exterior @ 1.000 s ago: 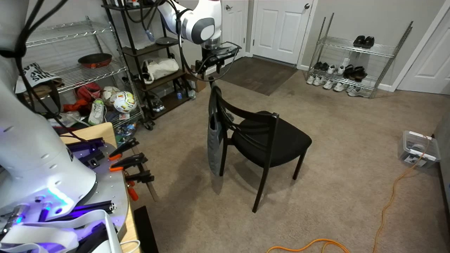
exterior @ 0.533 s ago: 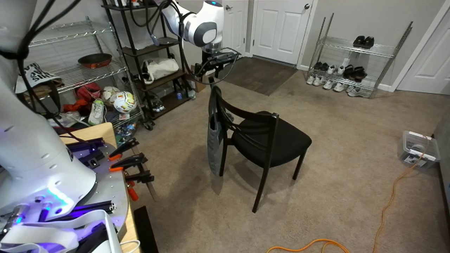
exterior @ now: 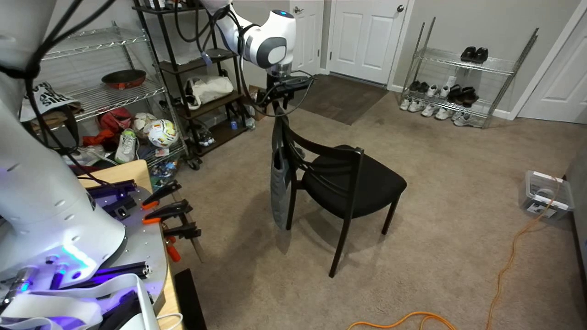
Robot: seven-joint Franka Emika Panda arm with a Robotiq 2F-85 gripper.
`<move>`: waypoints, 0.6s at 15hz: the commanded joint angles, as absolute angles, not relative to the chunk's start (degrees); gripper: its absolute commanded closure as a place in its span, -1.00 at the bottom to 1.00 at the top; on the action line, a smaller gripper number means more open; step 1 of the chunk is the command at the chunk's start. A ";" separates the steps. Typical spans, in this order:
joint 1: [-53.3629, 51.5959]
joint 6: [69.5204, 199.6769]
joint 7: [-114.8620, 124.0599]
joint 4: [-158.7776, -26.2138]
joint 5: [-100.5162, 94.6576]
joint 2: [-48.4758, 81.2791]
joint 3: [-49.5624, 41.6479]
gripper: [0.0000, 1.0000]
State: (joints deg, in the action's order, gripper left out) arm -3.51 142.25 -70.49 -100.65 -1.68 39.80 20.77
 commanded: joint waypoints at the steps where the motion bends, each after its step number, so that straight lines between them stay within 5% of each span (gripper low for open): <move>1: -3.86 141.64 -69.32 -101.27 -0.43 39.32 19.91 -1.00; 3: -4.19 141.77 -68.85 -101.47 -0.82 39.17 19.46 -1.00; 4: -4.34 142.07 -68.68 -101.66 -0.99 39.03 19.31 -0.88; 5: -4.38 142.31 -68.67 -101.76 -1.04 38.95 19.25 -0.46; 9: -4.54 142.65 -68.50 -102.10 -1.01 38.64 19.29 -0.12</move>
